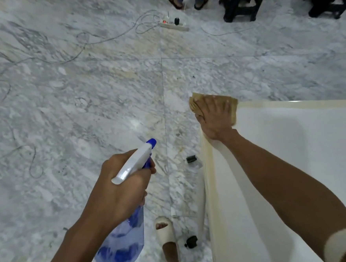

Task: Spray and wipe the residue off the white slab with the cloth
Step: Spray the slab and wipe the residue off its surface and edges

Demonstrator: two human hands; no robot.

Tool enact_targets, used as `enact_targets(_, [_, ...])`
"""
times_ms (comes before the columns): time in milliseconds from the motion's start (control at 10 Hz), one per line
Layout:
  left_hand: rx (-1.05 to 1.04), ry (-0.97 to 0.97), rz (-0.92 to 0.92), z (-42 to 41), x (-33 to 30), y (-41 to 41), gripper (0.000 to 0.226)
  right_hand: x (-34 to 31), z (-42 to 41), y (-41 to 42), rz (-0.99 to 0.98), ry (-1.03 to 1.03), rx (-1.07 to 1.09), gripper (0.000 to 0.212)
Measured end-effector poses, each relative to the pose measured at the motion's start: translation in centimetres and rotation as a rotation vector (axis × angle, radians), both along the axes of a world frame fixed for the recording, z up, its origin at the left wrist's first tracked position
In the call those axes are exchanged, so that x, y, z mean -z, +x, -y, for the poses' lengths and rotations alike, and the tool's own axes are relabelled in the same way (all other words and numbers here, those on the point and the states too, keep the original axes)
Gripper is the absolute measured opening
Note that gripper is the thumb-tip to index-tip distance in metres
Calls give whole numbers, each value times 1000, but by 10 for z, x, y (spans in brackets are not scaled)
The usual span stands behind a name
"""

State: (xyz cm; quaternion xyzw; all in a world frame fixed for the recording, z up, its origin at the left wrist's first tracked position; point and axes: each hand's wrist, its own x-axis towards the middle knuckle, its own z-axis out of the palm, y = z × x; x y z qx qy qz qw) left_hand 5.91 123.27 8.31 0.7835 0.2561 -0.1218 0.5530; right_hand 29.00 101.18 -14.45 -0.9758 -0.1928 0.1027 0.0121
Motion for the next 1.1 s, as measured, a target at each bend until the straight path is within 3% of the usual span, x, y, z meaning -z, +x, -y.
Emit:
enact_targets(100, [-8,-46,26,3,1,-3,33,8,3,1,-23,-58,5,59])
enact_targets(400, [-27,-61,29,5,-15,-48,35,1,5,-36,-49,-40,11,71])
enact_targets(500, [29,-4,10,-1,-13,-72,19,0,13,-63,-54,-13,-19,62])
enact_targets(1100, [76,-18,39,49,-29,-275,22,-3,69,-329,10,-30,-26,69])
